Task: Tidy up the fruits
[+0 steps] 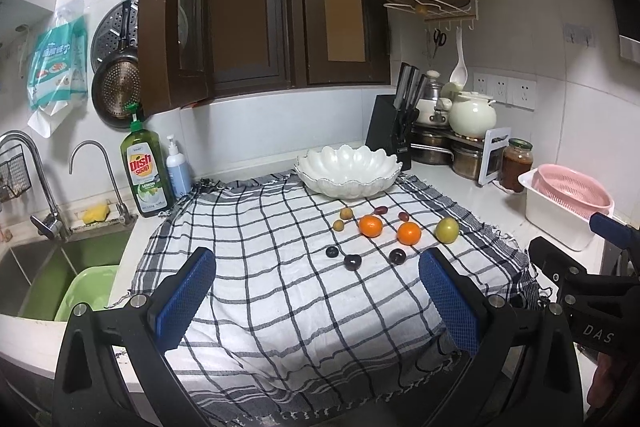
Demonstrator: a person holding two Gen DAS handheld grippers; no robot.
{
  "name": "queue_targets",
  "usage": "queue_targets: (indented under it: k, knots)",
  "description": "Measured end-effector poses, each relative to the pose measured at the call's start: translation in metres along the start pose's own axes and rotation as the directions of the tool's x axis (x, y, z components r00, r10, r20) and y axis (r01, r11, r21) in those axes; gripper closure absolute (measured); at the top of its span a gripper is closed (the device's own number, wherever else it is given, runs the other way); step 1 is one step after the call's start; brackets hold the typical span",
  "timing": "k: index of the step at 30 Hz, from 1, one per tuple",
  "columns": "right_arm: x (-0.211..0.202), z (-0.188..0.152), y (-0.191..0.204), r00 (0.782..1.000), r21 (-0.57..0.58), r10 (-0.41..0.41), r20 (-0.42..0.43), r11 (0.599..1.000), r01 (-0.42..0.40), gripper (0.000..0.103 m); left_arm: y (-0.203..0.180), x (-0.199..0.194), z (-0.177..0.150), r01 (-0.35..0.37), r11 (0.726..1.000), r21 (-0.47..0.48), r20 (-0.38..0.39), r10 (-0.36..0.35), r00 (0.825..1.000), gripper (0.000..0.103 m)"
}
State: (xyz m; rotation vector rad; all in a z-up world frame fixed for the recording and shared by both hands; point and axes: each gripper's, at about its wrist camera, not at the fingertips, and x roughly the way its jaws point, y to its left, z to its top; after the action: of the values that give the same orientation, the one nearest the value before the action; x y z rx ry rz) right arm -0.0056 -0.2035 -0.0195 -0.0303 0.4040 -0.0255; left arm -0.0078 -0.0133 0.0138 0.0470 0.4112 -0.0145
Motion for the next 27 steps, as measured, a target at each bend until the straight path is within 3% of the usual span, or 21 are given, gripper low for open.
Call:
queue_targets:
  k: [27]
  knots:
    - [0.0011, -0.0009, 0.0001, 1.000, 0.010, -0.007, 0.018, 1.000, 0.007, 0.001, 0.0050, 0.0015, -0.0008, 0.003, 1.000, -0.006, 0.025, -0.002, 1.000, 0.000]
